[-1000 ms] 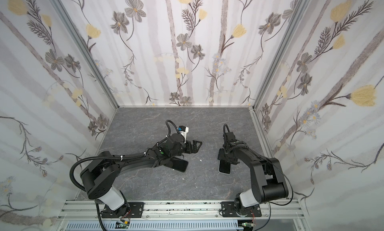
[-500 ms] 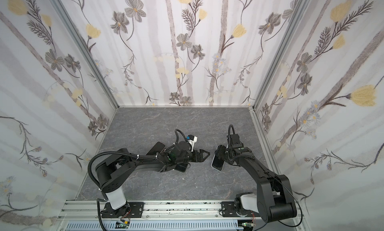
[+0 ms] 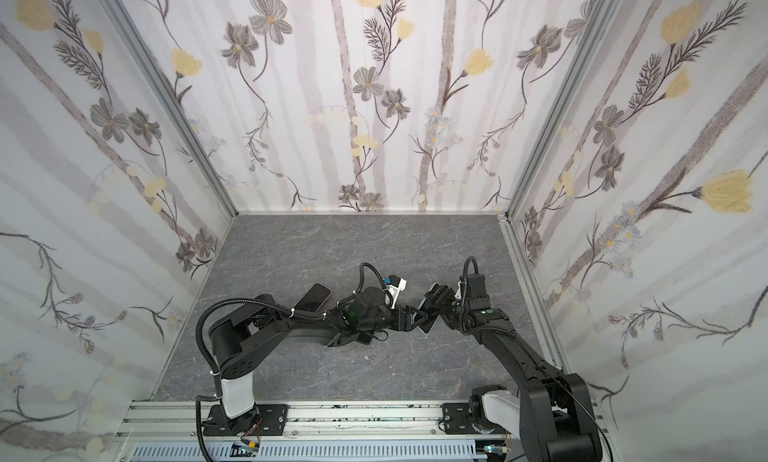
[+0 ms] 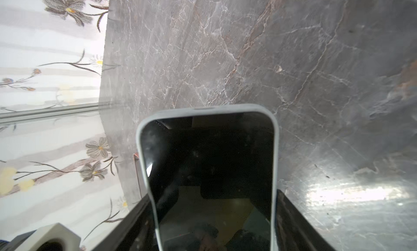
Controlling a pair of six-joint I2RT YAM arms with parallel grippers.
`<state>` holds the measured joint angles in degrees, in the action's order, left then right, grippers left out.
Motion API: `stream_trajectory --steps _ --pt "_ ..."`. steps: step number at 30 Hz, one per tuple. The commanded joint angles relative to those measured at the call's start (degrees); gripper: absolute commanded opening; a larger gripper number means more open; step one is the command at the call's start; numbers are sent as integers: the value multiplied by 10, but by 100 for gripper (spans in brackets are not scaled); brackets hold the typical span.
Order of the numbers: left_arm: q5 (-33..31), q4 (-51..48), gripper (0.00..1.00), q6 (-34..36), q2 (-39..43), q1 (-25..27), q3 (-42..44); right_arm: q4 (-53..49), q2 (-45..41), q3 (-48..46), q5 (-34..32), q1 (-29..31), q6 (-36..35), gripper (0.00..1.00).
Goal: Take the phone out of the phone case
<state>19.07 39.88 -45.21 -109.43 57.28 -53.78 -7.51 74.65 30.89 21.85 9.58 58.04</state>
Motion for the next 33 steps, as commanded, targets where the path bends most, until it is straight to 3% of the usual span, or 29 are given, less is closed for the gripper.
stream_trajectory --steps 1,16,19,23,29,33 --pt "-9 28 60 13 -3 -1 -5 53 -15 -6 16 0 40 67" --pt "-24 27 13 16 -8 -1 -6 56 -55 -20 29 5 66 67" --pt "-27 26 3 18 4 0 -3 50 -63 -20 24 5 62 74" --pt "-35 16 0 18 31 -7 5 18 -86 -6 0 5 30 99" --pt "-70 -107 0 40 77 -19 -21 -59 -180 35 -112 5 -56 100" --pt "-96 -208 0 69 106 -20 -62 -38 -241 42 -127 5 -120 100"
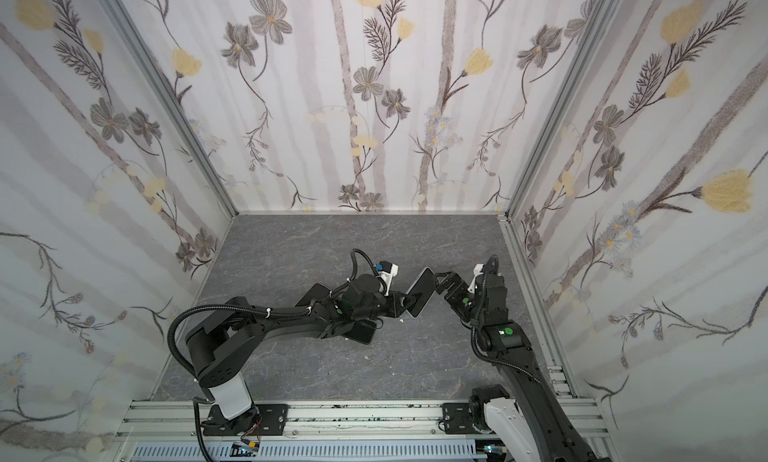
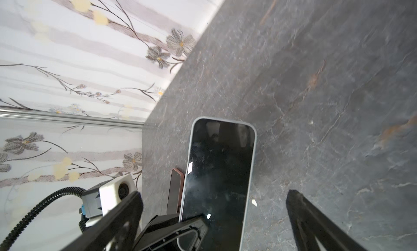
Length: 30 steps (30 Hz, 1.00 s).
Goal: Take the phone out of the phone case
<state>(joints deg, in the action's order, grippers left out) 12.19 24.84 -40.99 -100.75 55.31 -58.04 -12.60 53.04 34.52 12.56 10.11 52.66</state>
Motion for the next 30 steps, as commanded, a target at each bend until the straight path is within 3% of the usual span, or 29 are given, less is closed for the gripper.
stream_trajectory --steps 1,8,13,18,22,30 --pt "-32 -71 0 32 27 0 -23 32 -35 4 -19 0 -85 100" --pt "-140 -124 0 53 119 0 -11 123 -86 -13 -9 1 -191 100" --pt "-169 -123 0 112 186 -6 31 157 -61 -3 62 0 -286 100" --pt "-94 -126 0 92 251 -47 77 250 -24 -7 180 1 -290 100" --pt "-90 -124 0 121 310 -66 106 292 7 4 260 4 -299 100" --pt "13 -114 0 186 356 -131 107 268 56 56 334 25 -351 95"
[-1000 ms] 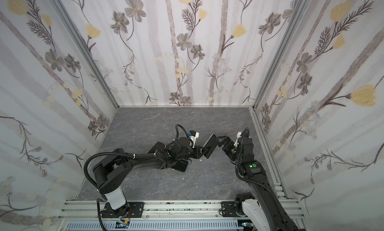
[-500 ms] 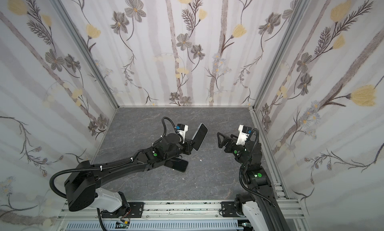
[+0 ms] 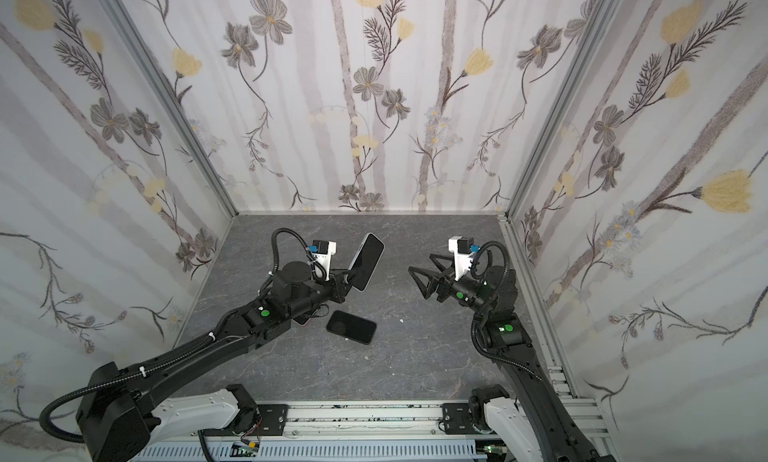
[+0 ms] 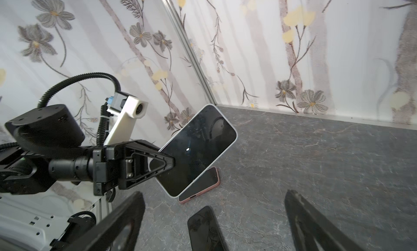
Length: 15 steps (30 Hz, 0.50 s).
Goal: Take the phone out of the phone case
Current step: 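Lift the mint-cased phone upright with the left gripper while the right gripper opens and approaches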
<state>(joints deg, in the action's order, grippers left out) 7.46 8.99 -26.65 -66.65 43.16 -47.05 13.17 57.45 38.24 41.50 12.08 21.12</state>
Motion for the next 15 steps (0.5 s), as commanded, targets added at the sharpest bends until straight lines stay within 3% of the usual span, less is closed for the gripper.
stream_trajectory --steps 1,7,10,15 --pt "61 47 0 56 21 -12 -2 5 17 26 50 6 -44 95" --pt "115 74 0 154 48 -41 18 13 55 75 98 8 -58 93" --pt "215 107 0 175 48 -78 25 7 77 101 128 8 -64 91" --pt "313 138 0 217 38 -111 22 -24 94 138 154 8 -94 91"
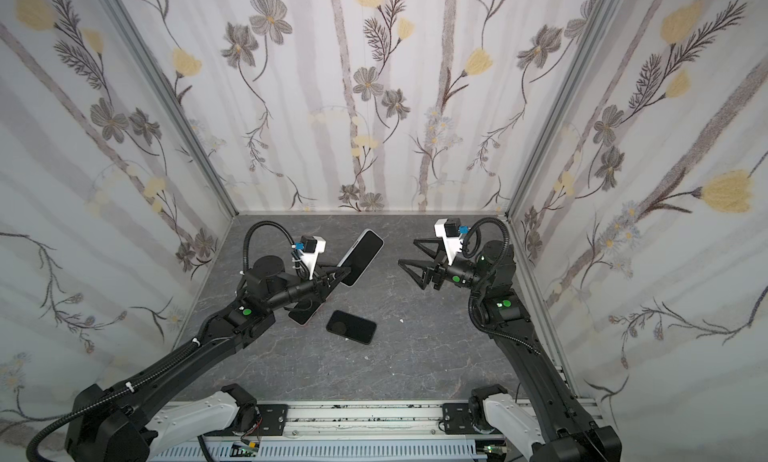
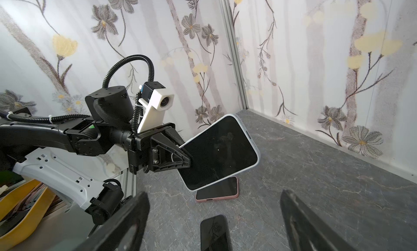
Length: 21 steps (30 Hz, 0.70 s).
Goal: Take the phone out of the phone case
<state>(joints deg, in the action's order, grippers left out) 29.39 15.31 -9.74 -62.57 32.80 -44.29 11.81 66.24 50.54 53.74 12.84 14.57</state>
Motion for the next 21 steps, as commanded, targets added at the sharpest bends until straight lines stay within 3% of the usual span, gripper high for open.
stream_trajectory --steps 1,7,14,21 --pt "110 76 0 61 -7 -10 -9 -14 9 21 32 1 -33 91" --pt "178 95 0 100 -34 -22 -24 -13 39 50 95 3 -35 88" --pt "279 118 0 110 -77 -36 -48 -10 67 69 122 6 -15 81" --pt "313 119 0 148 -93 -39 -51 -43 98 103 163 6 -6 70"
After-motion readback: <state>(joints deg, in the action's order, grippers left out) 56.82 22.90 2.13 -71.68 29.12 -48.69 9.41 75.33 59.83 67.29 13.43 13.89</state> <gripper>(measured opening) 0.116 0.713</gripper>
